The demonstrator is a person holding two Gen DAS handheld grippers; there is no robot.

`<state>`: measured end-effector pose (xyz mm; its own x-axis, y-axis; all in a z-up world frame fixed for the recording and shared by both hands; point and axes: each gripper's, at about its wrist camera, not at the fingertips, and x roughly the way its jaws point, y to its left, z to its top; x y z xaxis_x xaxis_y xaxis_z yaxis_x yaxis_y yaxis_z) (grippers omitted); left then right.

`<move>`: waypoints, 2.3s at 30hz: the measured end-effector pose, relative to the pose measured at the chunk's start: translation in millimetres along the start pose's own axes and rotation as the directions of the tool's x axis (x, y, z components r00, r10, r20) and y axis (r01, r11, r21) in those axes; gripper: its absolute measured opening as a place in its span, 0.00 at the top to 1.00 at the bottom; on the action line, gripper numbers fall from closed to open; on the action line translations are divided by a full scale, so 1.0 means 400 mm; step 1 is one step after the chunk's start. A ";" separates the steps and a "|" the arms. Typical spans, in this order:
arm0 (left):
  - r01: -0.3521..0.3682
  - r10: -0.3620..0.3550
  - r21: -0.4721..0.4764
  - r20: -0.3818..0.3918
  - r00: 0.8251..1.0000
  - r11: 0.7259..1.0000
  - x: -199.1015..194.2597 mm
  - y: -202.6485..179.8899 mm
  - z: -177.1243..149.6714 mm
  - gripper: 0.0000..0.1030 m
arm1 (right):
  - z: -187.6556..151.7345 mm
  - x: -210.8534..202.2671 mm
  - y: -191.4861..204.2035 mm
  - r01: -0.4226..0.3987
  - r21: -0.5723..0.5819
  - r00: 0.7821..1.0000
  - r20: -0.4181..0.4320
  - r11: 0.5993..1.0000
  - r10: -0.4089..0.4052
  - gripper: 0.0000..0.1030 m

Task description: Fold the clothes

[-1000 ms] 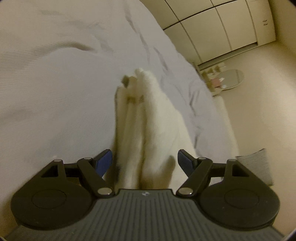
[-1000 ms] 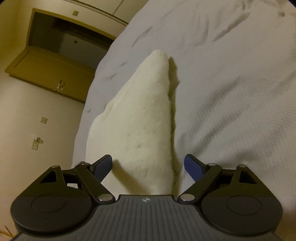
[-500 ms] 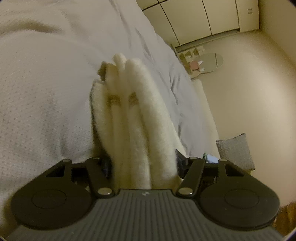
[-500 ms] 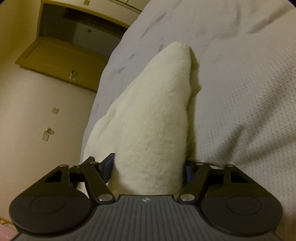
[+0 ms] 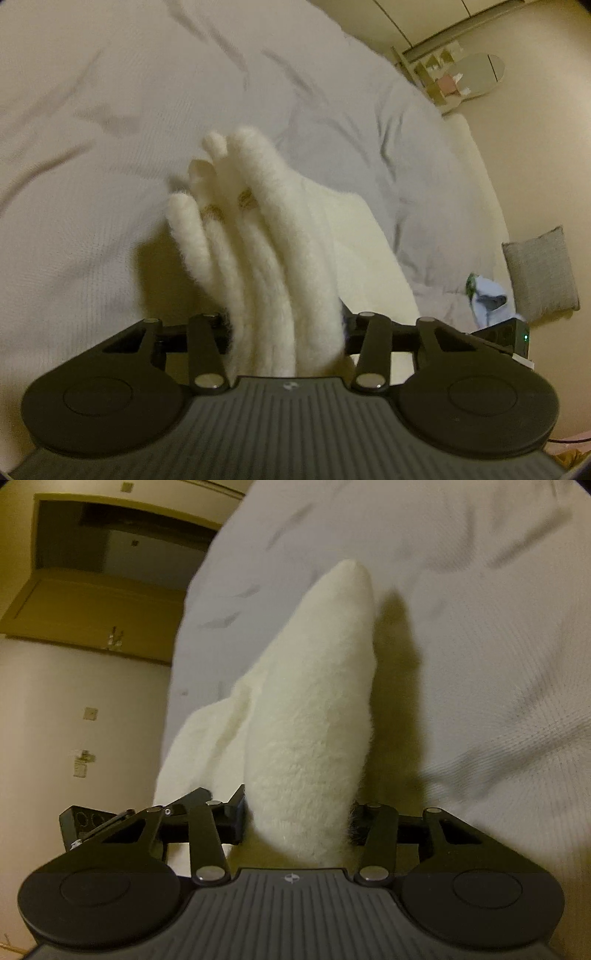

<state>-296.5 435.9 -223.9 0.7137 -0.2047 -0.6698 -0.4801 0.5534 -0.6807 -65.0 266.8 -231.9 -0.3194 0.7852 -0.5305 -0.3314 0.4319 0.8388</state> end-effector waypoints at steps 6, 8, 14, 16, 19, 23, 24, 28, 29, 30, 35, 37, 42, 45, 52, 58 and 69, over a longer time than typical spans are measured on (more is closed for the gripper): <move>-0.035 0.041 -0.056 0.119 0.992 0.998 -0.205 -0.013 -0.029 0.61 | 0.001 -0.125 0.173 -0.046 -0.069 0.997 -0.059 0.997 0.042 0.55; -0.045 0.056 -0.075 0.158 0.986 0.996 -0.274 -0.017 -0.039 0.61 | 0.000 -0.138 0.238 -0.066 -0.109 0.994 -0.096 0.992 0.056 0.55; -0.070 0.105 -0.135 0.270 0.957 0.988 -0.480 -0.029 -0.068 0.61 | -0.033 -0.027 0.430 -0.131 -0.201 0.980 -0.174 0.971 0.096 0.55; -0.078 0.114 -0.138 0.275 0.955 0.987 -0.549 0.053 -0.040 0.61 | -0.064 0.050 0.490 -0.139 -0.209 0.979 -0.177 0.968 0.103 0.55; -0.106 0.136 -0.129 0.255 0.957 0.986 -0.654 0.180 0.029 0.61 | -0.121 0.197 0.586 -0.145 -0.191 0.978 -0.175 0.971 0.111 0.55; -0.138 0.156 -0.094 0.212 0.965 0.986 -0.771 0.346 0.147 0.61 | -0.201 0.409 0.726 -0.143 -0.166 0.981 -0.156 0.976 0.117 0.55; -0.143 0.157 -0.085 0.202 0.967 0.986 -0.797 0.386 0.184 0.61 | -0.218 0.461 0.756 -0.145 -0.159 0.982 -0.146 0.977 0.122 0.55; -0.159 0.166 -0.052 0.181 0.969 0.986 -0.871 0.536 0.304 0.61 | -0.259 0.652 0.848 -0.141 -0.134 0.986 -0.112 0.981 0.126 0.55; -0.160 0.166 -0.045 0.178 0.970 0.986 -0.887 0.578 0.330 0.61 | -0.261 0.692 0.858 -0.135 -0.135 0.987 -0.104 0.981 0.122 0.55; -0.159 0.164 -0.044 0.178 0.970 0.986 -0.896 0.620 0.352 0.61 | -0.263 0.731 0.867 -0.130 -0.137 0.988 -0.097 0.982 0.117 0.55; -0.157 0.161 -0.033 0.168 0.973 0.987 -0.913 0.810 0.451 0.61 | -0.275 0.927 0.915 -0.102 -0.144 0.994 -0.062 0.984 0.094 0.55; -0.160 0.161 -0.019 0.156 0.975 0.987 -0.901 0.864 0.484 0.61 | -0.273 1.000 0.918 -0.090 -0.141 0.995 -0.052 0.986 0.083 0.55; -0.165 0.160 0.030 0.128 0.979 0.986 -0.865 0.982 0.559 0.60 | -0.270 1.112 0.881 -0.061 -0.141 0.998 -0.025 0.988 0.058 0.55; -0.180 0.171 0.068 0.123 0.978 0.981 -0.859 1.060 0.566 0.59 | -0.267 1.171 0.846 -0.044 -0.141 0.999 -0.008 0.989 0.043 0.55; -0.332 0.331 0.019 0.057 0.942 0.943 -0.781 1.157 0.565 0.46 | -0.265 1.264 0.775 0.220 -0.217 0.957 -0.141 0.951 -0.253 0.36; -0.447 0.452 -0.072 0.177 0.874 0.892 -0.911 1.101 0.501 0.57 | -0.282 1.159 0.828 0.293 -0.462 0.929 -0.069 0.837 -0.363 0.24; -0.592 0.559 0.181 0.201 0.804 0.786 -0.869 0.923 0.370 0.97 | -0.460 1.129 0.922 0.202 -0.814 0.905 -0.057 0.545 -0.421 0.67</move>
<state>-646.2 830.7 -198.4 0.4083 0.3074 -0.8596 -0.7073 0.7017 -0.0850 -494.7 699.2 -184.8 -0.2003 0.5040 -0.8402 -0.9677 0.0323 0.2501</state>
